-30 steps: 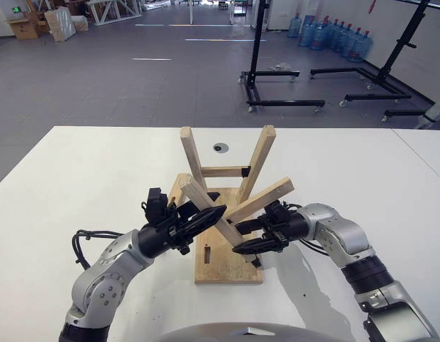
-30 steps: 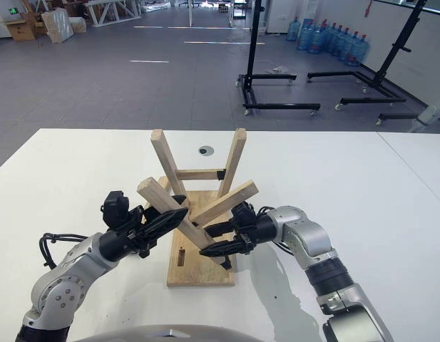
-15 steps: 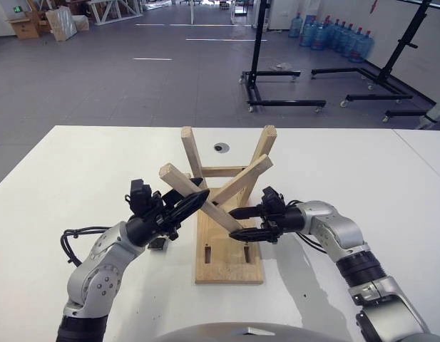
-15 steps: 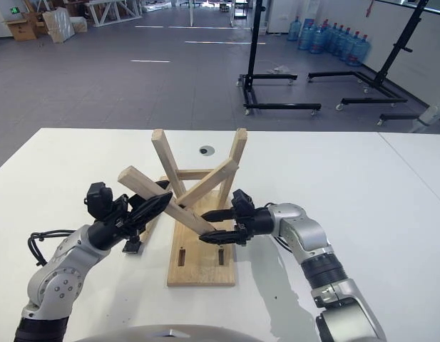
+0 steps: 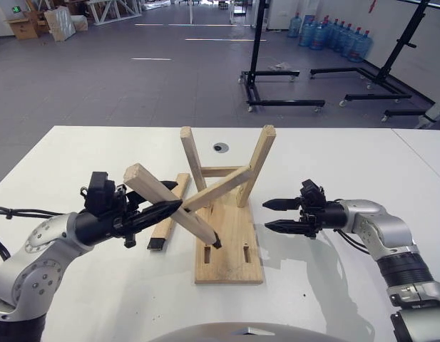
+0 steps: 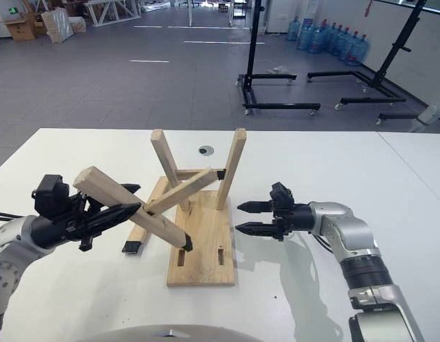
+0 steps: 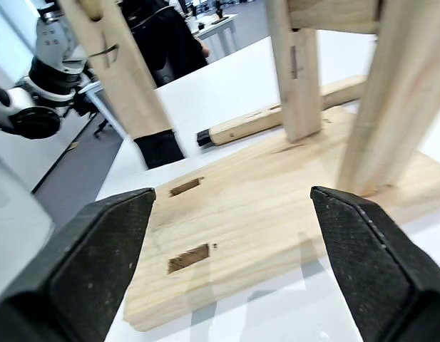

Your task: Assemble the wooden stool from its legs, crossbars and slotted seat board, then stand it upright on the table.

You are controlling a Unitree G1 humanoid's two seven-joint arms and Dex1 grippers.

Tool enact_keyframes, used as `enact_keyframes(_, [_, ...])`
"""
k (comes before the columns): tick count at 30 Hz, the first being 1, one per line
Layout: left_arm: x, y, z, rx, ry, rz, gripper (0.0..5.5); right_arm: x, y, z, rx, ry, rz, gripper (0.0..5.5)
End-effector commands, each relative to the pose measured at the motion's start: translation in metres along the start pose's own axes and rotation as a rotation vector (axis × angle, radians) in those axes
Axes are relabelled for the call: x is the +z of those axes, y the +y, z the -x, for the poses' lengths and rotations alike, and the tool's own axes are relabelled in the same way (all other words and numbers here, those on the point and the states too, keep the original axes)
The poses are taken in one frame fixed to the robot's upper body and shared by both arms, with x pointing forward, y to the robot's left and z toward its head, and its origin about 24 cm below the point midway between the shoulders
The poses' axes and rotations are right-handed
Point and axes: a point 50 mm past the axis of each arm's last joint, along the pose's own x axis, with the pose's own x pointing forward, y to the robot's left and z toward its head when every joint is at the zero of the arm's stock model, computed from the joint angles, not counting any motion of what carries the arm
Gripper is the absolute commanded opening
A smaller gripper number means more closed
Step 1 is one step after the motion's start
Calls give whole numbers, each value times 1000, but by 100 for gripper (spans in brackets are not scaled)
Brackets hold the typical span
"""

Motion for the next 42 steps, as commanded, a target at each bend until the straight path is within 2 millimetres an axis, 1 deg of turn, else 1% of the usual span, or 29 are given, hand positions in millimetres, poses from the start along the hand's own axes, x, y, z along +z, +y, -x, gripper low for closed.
enact_keyframes(1, [5, 8, -3, -80, 102, -14, 204, 1, -5, 1, -39, 7, 17, 401])
enact_keyframes(5, [6, 19, -1, -116, 170, -7, 204, -4, -6, -1, -48, 19, 11, 401])
enact_keyframes(8, [2, 23, 0, -140, 202, 22, 204, -5, -7, -1, -53, 22, 9, 401])
enact_keyframes(12, [-6, 30, -11, -167, 183, 48, 204, -8, -10, 1, -76, 24, 2, 401])
enact_keyframes(14, [-9, 31, -15, -168, 183, 42, 204, -8, -12, 0, -78, 24, 1, 401])
enact_keyframes(17, [-5, 32, -20, -181, 176, 16, 204, -12, -14, 0, -83, 31, -5, 401])
enact_keyframes(23, [-9, 33, -23, -178, 310, -38, 204, -12, -15, -2, -88, 29, 5, 401])
enact_keyframes(27, [-17, 26, -26, -196, 395, -66, 204, -16, -11, -6, -67, 36, -5, 401])
enact_keyframes(29, [-24, 20, -27, -205, 449, -83, 204, -18, -9, -8, -59, 38, -9, 401])
enact_keyframes(31, [-30, 13, -28, -217, 467, -80, 204, -19, -8, -8, -48, 44, -15, 401])
enact_keyframes(36, [-57, -2, -26, -199, 582, -75, 204, -21, -6, -6, -51, 50, -23, 401])
enact_keyframes(40, [-66, -10, -25, -180, 600, -60, 204, -22, -5, -3, -49, 63, -33, 401])
enact_keyframes(41, [-66, -13, -25, -184, 593, -53, 241, -23, -5, -2, -53, 64, -34, 401])
enact_keyframes(42, [-64, -14, -25, -179, 586, -54, 255, -23, -5, -2, -56, 64, -34, 401])
